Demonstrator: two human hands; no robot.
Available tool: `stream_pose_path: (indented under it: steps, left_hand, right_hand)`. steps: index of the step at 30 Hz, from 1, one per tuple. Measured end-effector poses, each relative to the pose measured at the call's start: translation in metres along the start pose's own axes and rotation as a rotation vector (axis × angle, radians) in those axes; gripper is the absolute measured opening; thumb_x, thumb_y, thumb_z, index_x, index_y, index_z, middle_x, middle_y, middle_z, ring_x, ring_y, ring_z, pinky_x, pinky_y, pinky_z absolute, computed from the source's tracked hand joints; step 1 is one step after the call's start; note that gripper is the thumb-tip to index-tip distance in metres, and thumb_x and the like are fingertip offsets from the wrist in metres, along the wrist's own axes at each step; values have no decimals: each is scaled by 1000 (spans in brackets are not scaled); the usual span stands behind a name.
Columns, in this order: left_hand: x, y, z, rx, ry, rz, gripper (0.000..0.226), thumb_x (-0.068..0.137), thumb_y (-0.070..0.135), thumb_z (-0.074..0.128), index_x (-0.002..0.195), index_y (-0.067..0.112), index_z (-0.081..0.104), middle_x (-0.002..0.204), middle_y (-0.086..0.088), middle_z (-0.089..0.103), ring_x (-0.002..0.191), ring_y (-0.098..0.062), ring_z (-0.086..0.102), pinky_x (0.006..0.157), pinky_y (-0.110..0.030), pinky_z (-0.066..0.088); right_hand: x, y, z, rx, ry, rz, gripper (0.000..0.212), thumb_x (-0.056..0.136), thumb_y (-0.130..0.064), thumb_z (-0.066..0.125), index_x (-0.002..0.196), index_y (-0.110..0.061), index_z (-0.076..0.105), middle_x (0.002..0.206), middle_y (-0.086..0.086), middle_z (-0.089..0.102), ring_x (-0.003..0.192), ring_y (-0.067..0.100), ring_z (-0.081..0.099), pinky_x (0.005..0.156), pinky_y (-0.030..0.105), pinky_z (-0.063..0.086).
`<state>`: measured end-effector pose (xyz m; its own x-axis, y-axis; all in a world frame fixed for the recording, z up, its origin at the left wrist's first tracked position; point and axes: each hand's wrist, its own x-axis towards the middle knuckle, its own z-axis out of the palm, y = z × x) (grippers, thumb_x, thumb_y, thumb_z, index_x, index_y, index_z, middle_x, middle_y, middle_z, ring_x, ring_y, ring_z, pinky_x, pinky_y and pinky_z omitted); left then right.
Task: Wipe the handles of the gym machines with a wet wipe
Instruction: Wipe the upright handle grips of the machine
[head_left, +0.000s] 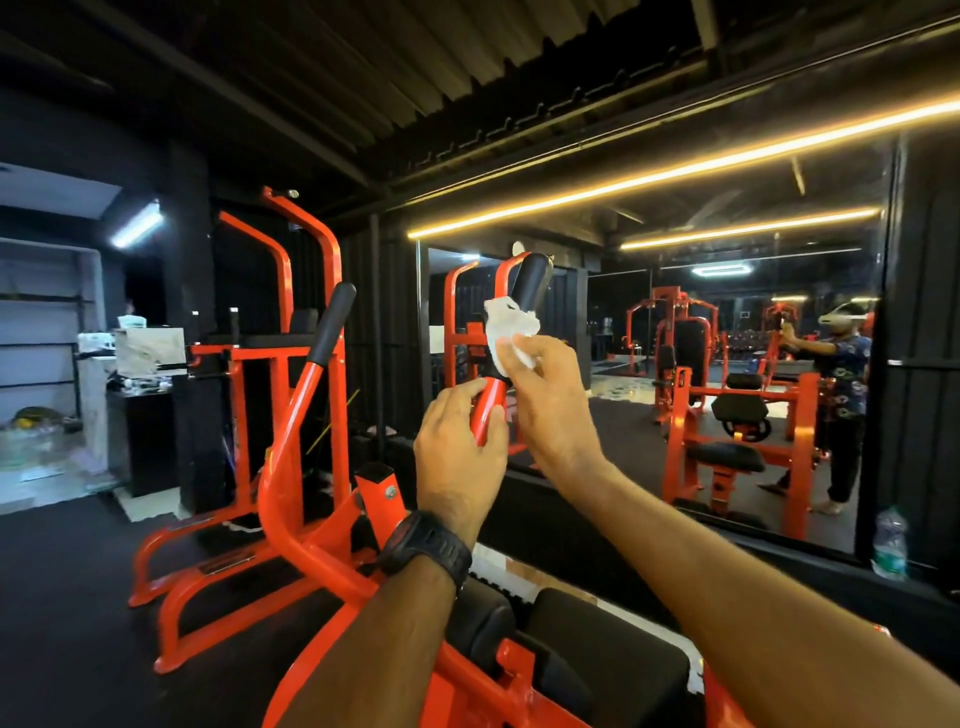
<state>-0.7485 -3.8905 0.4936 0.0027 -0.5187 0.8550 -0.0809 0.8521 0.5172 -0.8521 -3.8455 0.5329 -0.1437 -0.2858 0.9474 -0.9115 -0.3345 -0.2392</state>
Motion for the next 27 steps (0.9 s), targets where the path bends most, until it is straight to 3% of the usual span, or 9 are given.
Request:
stream_pose_path:
  steps: [3, 6, 9, 13, 15, 18, 21, 25, 27]
  left_hand:
    - [-2, 2, 0, 33, 39, 38, 35, 89, 15, 70, 124, 14, 68, 117, -1, 67, 108, -17, 63, 98, -40, 53]
    - [-1, 1, 3, 84, 49, 41, 36, 87, 13, 71, 124, 12, 69, 118, -4, 69, 112, -19, 62, 106, -27, 44]
    - [-3, -2, 6, 139, 76, 90, 36, 85, 10, 73, 121, 9, 70, 116, -6, 71, 111, -20, 63, 101, -12, 33]
    - [-1, -9, 10, 202, 74, 199, 38, 84, 6, 73, 122, 4, 69, 117, -9, 72, 111, -21, 64, 104, -14, 32]
    - [-1, -11, 11, 216, 86, 225, 37, 85, 7, 69, 121, 3, 69, 117, -11, 72, 111, -23, 66, 104, -15, 33]
    - [-1, -10, 11, 211, 73, 231, 38, 84, 6, 73, 122, 4, 69, 120, -10, 71, 113, -22, 67, 104, -20, 38]
    - [-2, -8, 10, 187, 49, 208, 41, 84, 5, 75, 125, 5, 68, 122, -9, 70, 116, -21, 65, 105, -22, 38]
    - [-2, -7, 10, 192, 53, 208, 42, 83, 4, 76, 124, 4, 68, 122, -10, 70, 115, -23, 66, 105, -28, 38]
    - [-2, -7, 10, 188, 48, 193, 42, 84, 5, 76, 125, 5, 67, 123, -9, 70, 115, -22, 66, 105, -28, 38]
  right_hand:
    - [18, 17, -23, -171, -253, -147, 32, 105, -22, 46, 134, -18, 59, 147, -1, 46, 135, 8, 29, 118, 27, 20]
    - [35, 17, -37, -214, -313, -150, 34, 107, -37, 41, 132, -20, 55, 136, -7, 46, 124, -2, 36, 110, 25, 30]
    - [43, 13, -40, -389, -452, -453, 53, 105, -40, 25, 141, -13, 52, 152, 7, 42, 135, 8, 28, 112, 9, 11]
    - [60, 13, -47, -546, -311, -474, 35, 103, -54, 35, 121, -31, 54, 128, -10, 47, 101, 0, 53, 93, 31, 45]
    - [62, 8, -43, -611, -365, -548, 26, 104, -51, 37, 117, -34, 52, 123, -17, 44, 97, -1, 53, 88, 32, 46]
    - [73, 9, -46, -614, -476, -639, 28, 106, -47, 35, 123, -32, 50, 123, -16, 44, 96, -5, 48, 82, 22, 42]
    - [84, 10, -47, -702, -368, -625, 23, 105, -44, 37, 118, -34, 54, 119, -13, 50, 99, 5, 54, 87, 38, 46]
    - [86, 13, -45, -847, -429, -808, 40, 89, -10, 52, 127, -3, 59, 128, 16, 54, 115, 28, 53, 81, 34, 53]
    - [96, 6, -51, -867, -379, -657, 43, 90, -13, 57, 132, -5, 53, 134, 14, 46, 122, 27, 48, 82, 34, 53]
